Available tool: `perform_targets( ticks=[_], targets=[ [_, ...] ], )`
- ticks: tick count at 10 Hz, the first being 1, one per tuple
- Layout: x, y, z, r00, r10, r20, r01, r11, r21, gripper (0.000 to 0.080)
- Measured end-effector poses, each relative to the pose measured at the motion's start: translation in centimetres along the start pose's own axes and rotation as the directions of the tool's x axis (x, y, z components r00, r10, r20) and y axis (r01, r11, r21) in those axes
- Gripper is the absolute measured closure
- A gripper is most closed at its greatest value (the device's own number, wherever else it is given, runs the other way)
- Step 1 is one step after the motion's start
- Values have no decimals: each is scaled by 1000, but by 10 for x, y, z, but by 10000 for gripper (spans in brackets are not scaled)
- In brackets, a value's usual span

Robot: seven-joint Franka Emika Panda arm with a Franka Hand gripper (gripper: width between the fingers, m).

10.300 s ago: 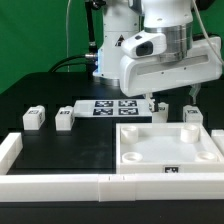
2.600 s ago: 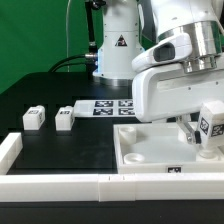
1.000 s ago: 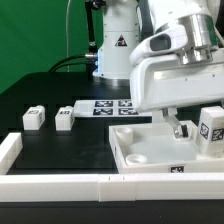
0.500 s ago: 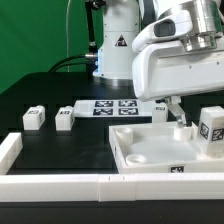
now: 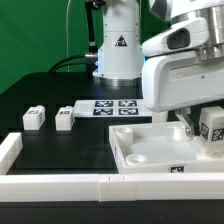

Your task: Assemble one leg

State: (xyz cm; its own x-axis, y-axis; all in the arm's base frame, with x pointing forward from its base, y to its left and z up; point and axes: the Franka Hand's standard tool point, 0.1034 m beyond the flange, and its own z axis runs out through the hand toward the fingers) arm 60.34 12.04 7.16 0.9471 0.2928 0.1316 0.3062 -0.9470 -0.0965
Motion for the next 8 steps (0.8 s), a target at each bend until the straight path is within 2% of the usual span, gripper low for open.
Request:
perform_targets(
  ticks=[1, 2, 6, 7, 8],
  targets=[
    [-1, -3, -1, 996, -1, 91, -1, 1000, 23, 150],
    [2, -1, 0, 992, -5, 124, 0, 999, 34, 150],
    [2, 8, 3, 993, -32, 113, 28, 999, 35, 150],
    [2, 7, 3, 993, -33, 113, 29, 999, 35, 260],
    [2, 7, 3, 993, -33, 113, 29, 999, 35, 420]
  ],
)
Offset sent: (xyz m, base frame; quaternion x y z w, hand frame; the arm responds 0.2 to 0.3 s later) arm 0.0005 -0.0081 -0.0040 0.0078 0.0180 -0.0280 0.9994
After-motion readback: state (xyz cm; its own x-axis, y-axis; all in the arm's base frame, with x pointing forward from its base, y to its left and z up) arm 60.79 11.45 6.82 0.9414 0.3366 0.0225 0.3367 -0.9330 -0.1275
